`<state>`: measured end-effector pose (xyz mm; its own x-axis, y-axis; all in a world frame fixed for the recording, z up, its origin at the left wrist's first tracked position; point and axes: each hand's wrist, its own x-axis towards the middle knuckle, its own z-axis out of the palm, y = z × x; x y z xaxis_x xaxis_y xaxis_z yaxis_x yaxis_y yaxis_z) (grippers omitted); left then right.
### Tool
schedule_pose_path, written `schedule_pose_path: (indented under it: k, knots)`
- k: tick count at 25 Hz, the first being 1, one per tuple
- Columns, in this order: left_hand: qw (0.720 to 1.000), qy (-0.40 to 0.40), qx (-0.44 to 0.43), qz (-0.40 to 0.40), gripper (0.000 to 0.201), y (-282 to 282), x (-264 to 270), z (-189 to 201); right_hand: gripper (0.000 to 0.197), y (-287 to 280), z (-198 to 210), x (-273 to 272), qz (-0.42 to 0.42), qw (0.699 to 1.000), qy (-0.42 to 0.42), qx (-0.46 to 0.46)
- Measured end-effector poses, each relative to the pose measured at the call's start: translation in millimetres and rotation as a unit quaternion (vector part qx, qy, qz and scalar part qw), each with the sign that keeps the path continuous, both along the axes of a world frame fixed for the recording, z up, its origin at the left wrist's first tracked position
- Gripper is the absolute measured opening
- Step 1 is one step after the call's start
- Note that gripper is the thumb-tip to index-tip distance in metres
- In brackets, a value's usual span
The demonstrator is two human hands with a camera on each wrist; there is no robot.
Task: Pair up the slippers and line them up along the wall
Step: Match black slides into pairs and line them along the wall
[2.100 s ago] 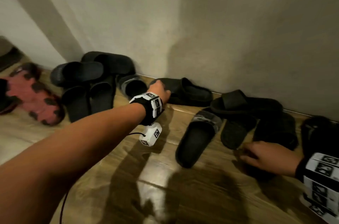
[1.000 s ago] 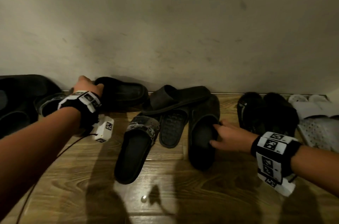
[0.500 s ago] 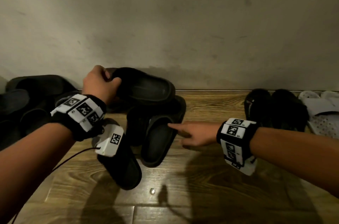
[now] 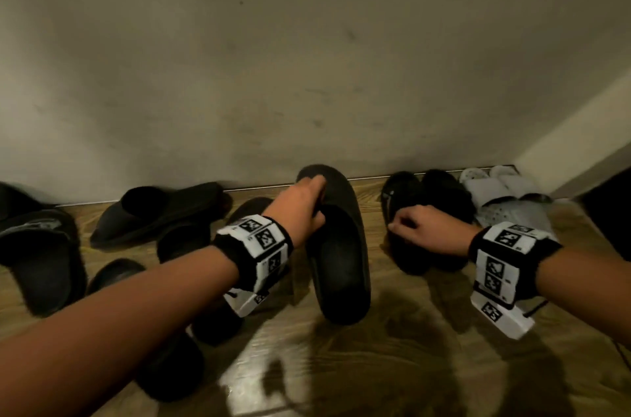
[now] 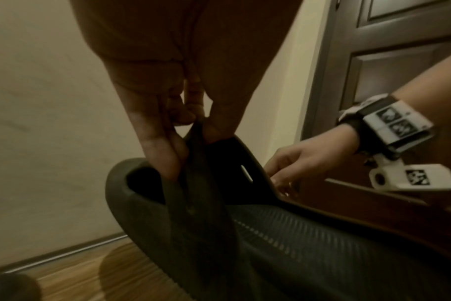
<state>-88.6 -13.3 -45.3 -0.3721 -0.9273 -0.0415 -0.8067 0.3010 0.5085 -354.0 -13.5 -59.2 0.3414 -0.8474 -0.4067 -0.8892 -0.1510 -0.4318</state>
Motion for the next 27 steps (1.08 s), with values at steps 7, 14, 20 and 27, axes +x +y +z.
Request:
schedule_pose_path:
  k: [7,14,20,27]
  knots:
    - [0.994,-0.065,0.083,-0.026,0.043,-23.8,-66.5,-69.6,0.026,18.6,-29.6,-10.5,0.046,0.996,0.055,0.051]
    - [0.996,-0.03,0.087,0.022,0.042,-40.2,-82.8,-93.2,0.026,8.3,-59.7,-10.5,0.072,0.993,0.027,0.089]
    - [0.996,-0.027,0.089,-0.006,0.039,-29.2,-77.2,-79.9,0.028,13.9,-67.5,-4.3,0.098,0.987,0.045,0.123]
    - [0.981,-0.159,0.11,-0.003,0.04,24.5,35.4,-74.9,0.026,18.9,-50.8,29.7,0.147,0.983,0.046,0.101]
